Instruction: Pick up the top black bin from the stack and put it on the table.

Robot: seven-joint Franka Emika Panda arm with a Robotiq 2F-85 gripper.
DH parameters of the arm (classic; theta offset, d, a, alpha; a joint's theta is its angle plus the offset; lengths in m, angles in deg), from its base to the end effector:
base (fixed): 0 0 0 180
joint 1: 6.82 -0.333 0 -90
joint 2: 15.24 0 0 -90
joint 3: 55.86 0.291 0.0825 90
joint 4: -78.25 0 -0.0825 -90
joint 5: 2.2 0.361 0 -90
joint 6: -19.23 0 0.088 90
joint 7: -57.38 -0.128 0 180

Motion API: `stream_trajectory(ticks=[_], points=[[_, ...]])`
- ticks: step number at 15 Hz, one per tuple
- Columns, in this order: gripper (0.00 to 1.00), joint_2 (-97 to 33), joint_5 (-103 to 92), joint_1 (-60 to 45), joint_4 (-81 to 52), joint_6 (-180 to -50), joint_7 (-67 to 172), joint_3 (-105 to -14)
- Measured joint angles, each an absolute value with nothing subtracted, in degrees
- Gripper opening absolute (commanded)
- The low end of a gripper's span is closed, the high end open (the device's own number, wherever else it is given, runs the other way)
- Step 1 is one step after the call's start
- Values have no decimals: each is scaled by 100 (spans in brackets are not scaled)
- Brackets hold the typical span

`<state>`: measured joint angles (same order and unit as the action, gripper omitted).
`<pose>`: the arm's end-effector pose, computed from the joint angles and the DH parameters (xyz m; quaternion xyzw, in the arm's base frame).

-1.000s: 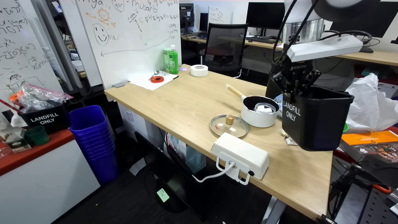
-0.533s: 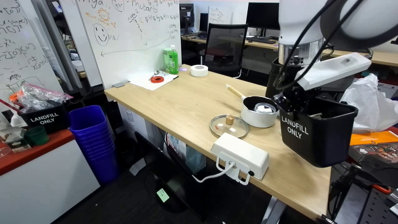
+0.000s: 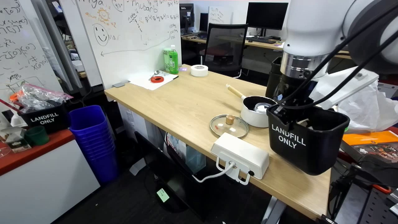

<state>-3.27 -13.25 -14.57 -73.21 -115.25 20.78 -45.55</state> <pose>0.3777 0.1134 0.2780 0.9910 -0.0931 -0.0029 0.0959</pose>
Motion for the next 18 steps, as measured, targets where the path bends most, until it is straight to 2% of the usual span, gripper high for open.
stream_trajectory(ticks=[10,12,18], points=[[2,-434,-1103,-1445,-7448,-11716,2389,-4556],[35,-500,-982,-1444,-7447,-11719,2487,-4560],[75,-669,-694,-1443,-7402,-11719,2640,-4580]])
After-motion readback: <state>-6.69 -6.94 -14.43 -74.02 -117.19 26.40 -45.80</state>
